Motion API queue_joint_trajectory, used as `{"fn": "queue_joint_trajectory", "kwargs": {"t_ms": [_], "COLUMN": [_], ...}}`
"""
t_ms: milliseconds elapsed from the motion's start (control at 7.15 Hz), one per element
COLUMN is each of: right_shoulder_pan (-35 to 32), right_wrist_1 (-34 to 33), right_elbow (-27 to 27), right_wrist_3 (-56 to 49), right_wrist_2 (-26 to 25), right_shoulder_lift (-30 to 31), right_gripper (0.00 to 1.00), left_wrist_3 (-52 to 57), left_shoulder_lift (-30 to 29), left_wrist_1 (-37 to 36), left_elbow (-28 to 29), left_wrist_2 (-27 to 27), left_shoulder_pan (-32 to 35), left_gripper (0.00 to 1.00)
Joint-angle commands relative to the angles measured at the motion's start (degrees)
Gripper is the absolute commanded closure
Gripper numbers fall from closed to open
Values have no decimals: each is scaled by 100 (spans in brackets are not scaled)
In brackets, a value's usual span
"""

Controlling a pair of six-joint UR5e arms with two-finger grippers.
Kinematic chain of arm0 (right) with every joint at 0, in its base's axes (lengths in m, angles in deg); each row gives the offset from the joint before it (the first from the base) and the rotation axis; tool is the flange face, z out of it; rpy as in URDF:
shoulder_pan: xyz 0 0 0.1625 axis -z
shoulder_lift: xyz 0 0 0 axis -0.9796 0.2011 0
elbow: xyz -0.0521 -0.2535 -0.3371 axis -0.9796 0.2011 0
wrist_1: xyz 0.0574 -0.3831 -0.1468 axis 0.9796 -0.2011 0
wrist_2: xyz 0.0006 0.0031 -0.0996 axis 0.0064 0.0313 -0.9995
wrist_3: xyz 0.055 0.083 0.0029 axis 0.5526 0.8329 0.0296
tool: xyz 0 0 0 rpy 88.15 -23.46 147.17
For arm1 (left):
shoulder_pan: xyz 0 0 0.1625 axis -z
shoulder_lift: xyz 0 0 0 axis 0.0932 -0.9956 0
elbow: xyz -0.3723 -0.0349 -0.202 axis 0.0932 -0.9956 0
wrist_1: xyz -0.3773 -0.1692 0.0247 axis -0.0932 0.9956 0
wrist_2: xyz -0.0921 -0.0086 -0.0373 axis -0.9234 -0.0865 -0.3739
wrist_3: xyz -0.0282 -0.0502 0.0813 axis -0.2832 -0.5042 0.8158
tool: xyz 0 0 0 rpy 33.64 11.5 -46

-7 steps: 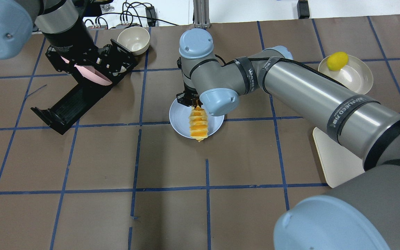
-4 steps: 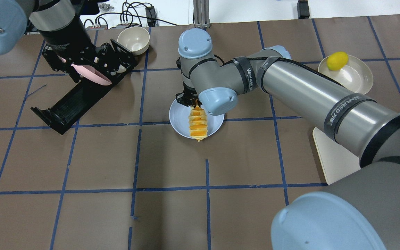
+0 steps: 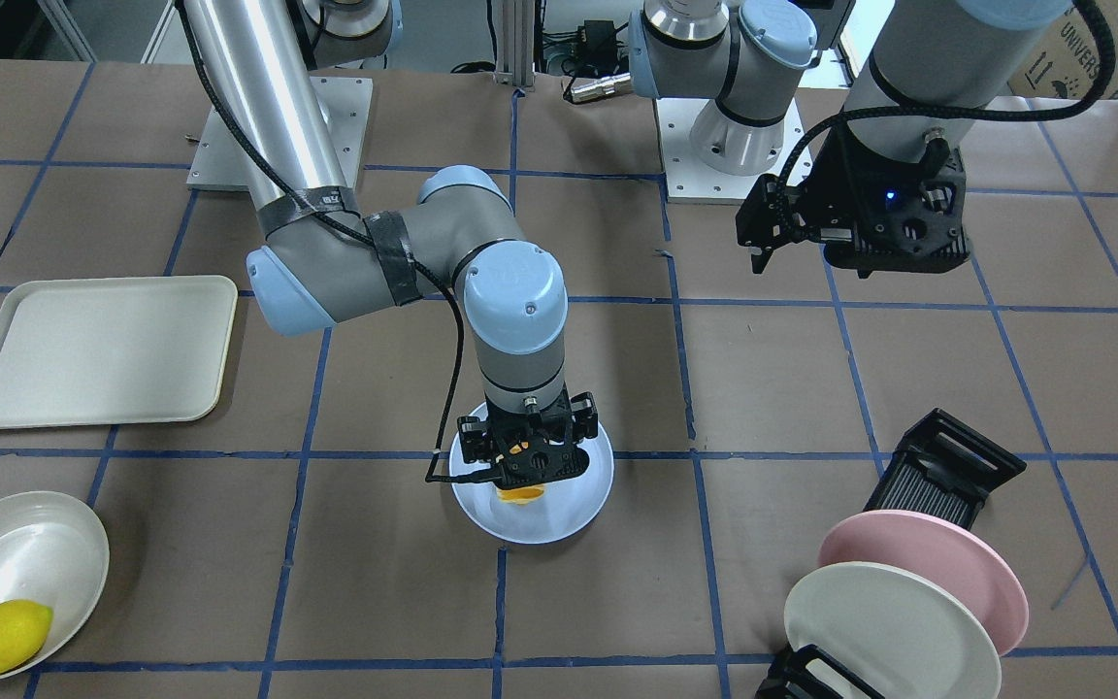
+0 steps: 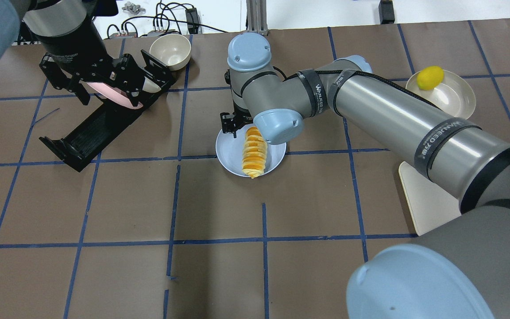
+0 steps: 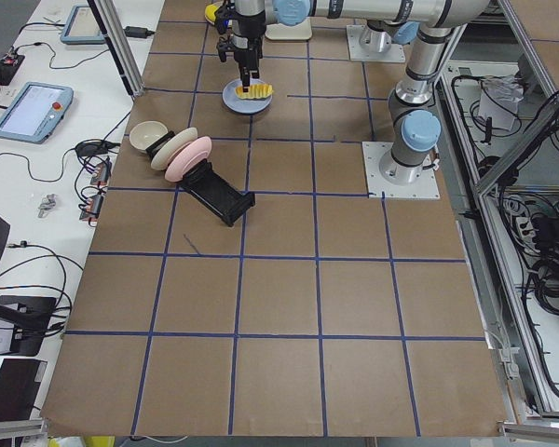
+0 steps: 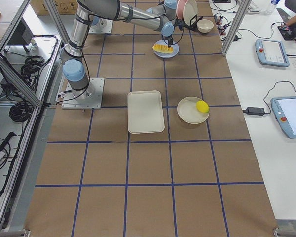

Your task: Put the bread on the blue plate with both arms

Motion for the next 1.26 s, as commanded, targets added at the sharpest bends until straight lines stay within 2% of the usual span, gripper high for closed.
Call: {"fn": "queue_joint_trajectory", "kwargs": {"t_ms": [0,140,280,419,839,1118], "right_shoulder_pan": [96,148,419,865,1360,1686], "right_wrist_1": [190,192,192,218,2198,2669], "right_elbow": [335,381,372,329,302,-47], "right_wrist_3": [-70,-523,-1267,-1431,-1371,-1433], "right_wrist_2": [-7,-111,-156,-78,-183,-165], "right_shoulder_lift": [90,247,432,677,1538,2223], "right_gripper": [0,0,0,0,0,0], "left_wrist_3": [4,4,4,-5,4,-49], "left_shoulder_lift": [77,78,104,147,156,-54], "left_wrist_1": [6,75,76,180,794,771], "left_elbow": [64,-13,168,283,417,627], "left_wrist_2": [-3,4,-22,-31,4,-127], "left_shoulder_pan": [-19,-10,-1,-1,-27,-10], "left_gripper": [0,0,0,0,0,0]}}
